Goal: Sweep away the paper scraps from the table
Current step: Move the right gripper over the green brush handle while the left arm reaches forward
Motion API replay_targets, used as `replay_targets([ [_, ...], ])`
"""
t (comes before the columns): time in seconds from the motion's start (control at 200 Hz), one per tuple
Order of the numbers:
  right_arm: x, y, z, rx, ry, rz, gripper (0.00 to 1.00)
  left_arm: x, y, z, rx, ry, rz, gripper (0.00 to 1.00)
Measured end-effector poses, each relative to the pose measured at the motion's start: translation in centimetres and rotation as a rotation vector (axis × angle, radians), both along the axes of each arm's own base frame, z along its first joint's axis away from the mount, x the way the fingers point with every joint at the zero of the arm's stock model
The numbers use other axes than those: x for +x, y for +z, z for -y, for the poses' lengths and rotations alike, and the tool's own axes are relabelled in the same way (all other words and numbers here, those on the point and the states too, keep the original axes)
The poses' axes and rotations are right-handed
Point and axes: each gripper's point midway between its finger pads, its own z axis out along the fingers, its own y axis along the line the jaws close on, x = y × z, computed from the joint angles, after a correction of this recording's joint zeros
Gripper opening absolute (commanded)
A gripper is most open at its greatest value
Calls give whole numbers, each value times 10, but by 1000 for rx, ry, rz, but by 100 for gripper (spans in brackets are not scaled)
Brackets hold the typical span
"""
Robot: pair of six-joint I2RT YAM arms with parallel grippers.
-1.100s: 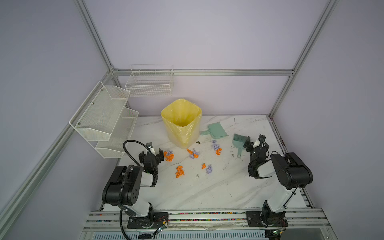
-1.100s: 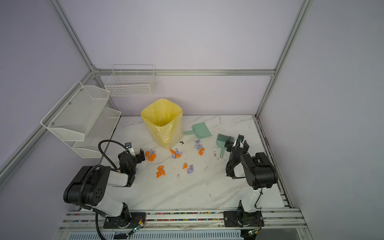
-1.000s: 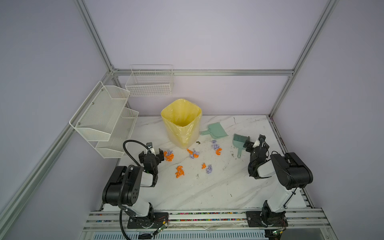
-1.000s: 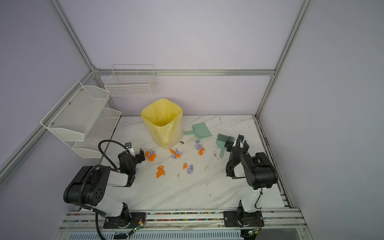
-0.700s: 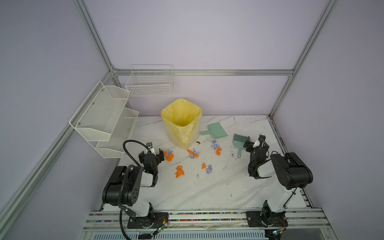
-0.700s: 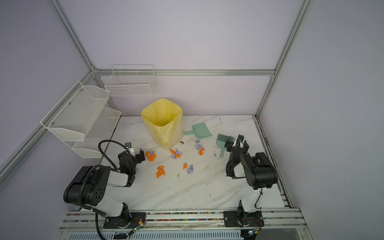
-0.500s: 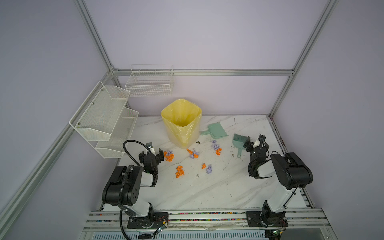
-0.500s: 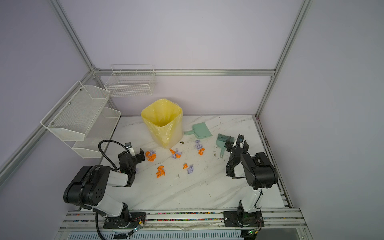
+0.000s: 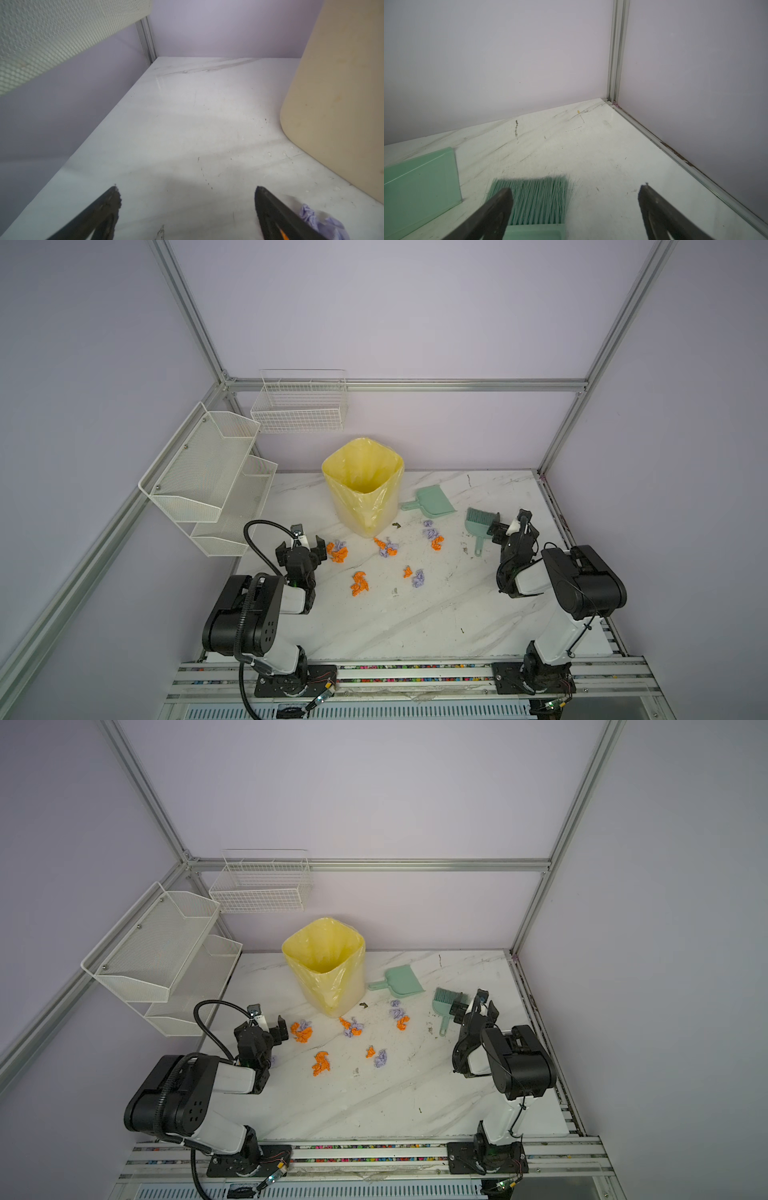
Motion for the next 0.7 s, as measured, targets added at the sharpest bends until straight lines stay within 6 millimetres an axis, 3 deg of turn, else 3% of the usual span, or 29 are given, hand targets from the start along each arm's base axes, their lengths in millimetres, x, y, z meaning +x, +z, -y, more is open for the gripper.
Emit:
replay_targets([
  [0.13,24,18,-8,2,-7,-31,97,-12,46,-7,3,68,102,100],
  [0.24,48,36,-12,62,-24,-54,97,-36,93,-21,-42,165,225,100],
  [0.365,57,36,-20,93,-44,-141,97,-61,110,-24,-108,223,268,100],
  [0.475,59,26,-28,137,-45,-251,97,-73,114,-1,-152,171,264,100],
  [0.7,55,-3,-53,235,44,-464,97,-76,103,78,-216,-123,99,100],
])
